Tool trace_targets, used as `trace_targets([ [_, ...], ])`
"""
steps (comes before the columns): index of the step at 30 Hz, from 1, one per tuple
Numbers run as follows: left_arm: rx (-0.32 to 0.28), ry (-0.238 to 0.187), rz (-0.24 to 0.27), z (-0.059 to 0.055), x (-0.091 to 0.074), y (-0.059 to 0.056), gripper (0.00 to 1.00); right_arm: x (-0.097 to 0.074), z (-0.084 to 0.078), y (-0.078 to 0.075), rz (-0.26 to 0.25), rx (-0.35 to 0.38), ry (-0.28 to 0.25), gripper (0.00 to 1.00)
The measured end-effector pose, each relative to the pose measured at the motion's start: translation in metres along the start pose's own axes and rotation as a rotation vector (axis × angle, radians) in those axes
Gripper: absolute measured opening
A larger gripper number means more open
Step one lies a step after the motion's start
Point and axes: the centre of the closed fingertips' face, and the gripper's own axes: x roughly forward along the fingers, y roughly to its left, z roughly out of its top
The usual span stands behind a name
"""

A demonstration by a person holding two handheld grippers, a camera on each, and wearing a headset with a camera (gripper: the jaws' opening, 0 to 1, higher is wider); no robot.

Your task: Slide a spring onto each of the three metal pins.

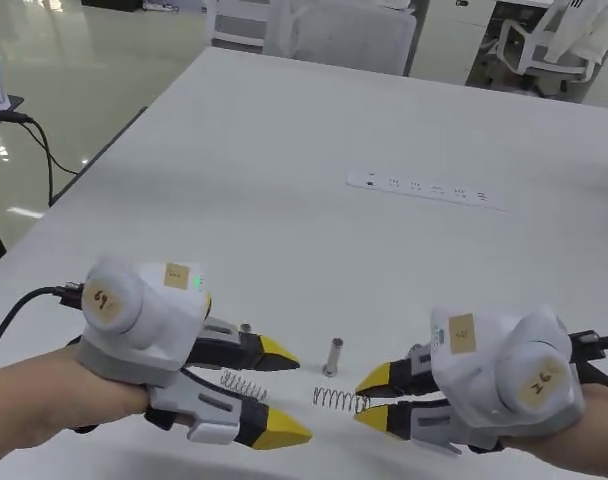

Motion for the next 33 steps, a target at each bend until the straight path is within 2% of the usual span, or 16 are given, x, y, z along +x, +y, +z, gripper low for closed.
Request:
trace_targets([
  [4,-0.006,-0.017,-0.013,0.003,0.008,-0.002,0.29,-0.002,0.004,0.001,-0.002,-0.001,-0.012,0.08],
  [8,0.004,-0.010,-0.022,0.002,0.013,-0.004,0.26,-0.003,0.006,0.003,0.000,-0.011,-0.013,0.08],
  [13,-0.003,-0.031,-0.034,0.007,0.020,-0.007,0.17,-0.004,0.006,0.004,0.001,-0.014,-0.016,0.08],
  [19,0.005,-0.025,-0.018,0.004,0.023,-0.003,0.05,-0.005,0.005,0.003,-0.003,-0.014,-0.016,0.08],
  [33,0.040,-0.021,-0.047,0.004,0.024,-0.010,0.03,-0.006,0.004,0.007,0.010,-0.023,-0.019,0.08],
])
